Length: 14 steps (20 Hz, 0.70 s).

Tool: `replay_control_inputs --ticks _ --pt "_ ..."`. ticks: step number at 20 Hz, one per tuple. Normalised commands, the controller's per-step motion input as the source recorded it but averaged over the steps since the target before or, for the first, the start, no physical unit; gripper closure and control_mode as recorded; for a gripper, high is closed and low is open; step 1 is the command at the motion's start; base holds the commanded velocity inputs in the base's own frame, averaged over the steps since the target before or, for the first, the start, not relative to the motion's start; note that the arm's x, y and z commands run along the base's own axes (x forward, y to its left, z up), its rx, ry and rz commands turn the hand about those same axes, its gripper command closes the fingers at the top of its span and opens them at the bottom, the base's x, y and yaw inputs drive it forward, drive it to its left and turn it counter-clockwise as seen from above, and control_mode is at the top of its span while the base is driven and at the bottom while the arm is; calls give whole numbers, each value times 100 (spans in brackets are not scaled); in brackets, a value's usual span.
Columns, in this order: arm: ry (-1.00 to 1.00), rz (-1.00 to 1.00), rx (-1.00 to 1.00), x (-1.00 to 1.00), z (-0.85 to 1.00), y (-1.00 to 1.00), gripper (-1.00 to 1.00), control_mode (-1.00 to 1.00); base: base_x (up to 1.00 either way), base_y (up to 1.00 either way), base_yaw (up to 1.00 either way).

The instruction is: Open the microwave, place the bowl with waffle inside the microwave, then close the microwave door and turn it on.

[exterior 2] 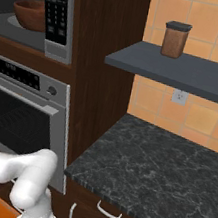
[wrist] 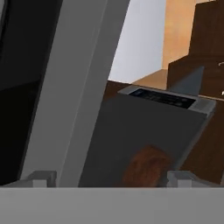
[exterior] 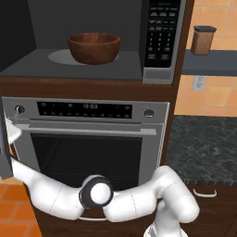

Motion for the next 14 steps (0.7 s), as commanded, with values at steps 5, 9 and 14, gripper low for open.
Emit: replay_control_inputs --ticks 5,9,14 --pt "0 -9 61 4 74 -100 -100 -100 0 0 0" --pt "0 -1 57 23 61 -100 -100 -100 0 0 0" --pt "6 0 51 49 53 -99 -100 -100 0 0 0"
